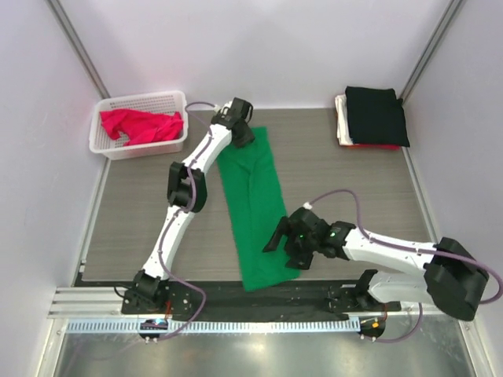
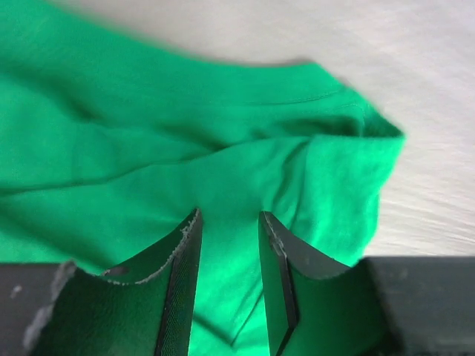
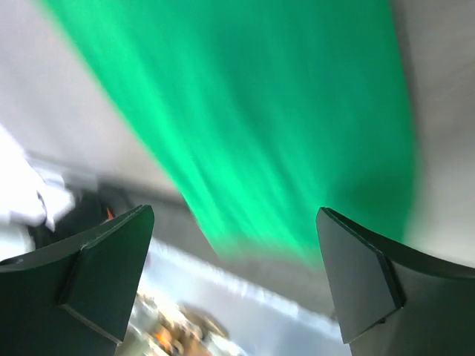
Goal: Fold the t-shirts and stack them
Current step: Fold the tshirt
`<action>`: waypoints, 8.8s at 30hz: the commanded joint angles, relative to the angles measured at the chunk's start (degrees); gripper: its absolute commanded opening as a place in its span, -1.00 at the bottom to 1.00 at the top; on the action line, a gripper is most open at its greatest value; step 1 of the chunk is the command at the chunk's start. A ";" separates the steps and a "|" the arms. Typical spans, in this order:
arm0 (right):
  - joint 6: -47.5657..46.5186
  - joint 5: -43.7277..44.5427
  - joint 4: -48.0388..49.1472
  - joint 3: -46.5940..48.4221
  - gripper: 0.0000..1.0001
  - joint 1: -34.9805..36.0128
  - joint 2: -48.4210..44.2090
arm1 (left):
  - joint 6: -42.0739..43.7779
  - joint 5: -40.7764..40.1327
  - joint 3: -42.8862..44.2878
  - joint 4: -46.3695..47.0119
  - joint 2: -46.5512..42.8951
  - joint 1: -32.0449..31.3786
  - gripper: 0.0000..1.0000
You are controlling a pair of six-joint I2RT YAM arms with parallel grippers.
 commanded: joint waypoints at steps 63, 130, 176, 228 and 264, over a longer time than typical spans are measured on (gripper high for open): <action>1.13 14.48 -3.05 -2.25 -0.73 18.40 1.22 | -30.28 6.46 -129.01 22.71 -105.36 -37.95 0.12; -34.81 15.54 -18.97 51.36 -0.98 -17.37 35.85 | 9.27 3.56 -70.39 10.32 -57.20 -2.80 -1.00; -37.80 5.24 -16.58 66.03 -0.02 -5.50 52.27 | 11.55 6.20 -82.95 7.51 -76.34 2.91 0.29; -36.84 -7.23 3.62 20.78 -0.14 -17.99 30.14 | 1.45 24.66 -115.65 42.75 -73.98 1.16 0.06; -34.82 -8.20 4.15 12.70 -0.90 -17.99 24.52 | -2.07 23.87 -117.94 47.24 -75.20 -0.34 -0.99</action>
